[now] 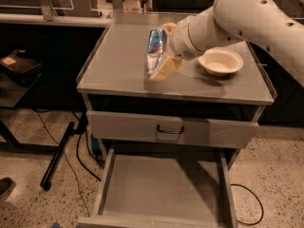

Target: Pick redbull can from middle drawer and place on counter

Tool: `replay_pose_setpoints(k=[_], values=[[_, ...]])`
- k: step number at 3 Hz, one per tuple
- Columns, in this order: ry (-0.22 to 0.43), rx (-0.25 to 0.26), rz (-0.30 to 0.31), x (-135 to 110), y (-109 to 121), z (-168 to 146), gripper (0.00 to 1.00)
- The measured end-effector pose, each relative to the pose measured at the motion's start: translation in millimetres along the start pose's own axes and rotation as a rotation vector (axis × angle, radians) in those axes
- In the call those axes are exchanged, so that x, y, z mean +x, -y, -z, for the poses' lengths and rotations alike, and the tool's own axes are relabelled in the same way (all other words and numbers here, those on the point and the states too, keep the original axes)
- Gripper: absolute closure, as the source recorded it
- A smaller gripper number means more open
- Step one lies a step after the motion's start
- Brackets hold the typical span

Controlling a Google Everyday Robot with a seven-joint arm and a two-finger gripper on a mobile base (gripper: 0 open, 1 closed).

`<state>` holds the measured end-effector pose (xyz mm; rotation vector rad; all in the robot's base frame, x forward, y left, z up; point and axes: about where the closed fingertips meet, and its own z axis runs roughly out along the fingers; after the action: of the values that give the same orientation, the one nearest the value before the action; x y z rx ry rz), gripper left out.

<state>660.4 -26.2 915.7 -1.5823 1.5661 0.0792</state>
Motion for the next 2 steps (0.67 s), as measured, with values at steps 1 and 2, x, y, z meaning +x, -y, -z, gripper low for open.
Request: replay_pose_setpoints(k=[1, 2], values=[[0.024, -0.036, -0.028, 3, 1, -9, 1.0], [0.037, -0.091, -0.04, 1, 14, -34, 1.0]])
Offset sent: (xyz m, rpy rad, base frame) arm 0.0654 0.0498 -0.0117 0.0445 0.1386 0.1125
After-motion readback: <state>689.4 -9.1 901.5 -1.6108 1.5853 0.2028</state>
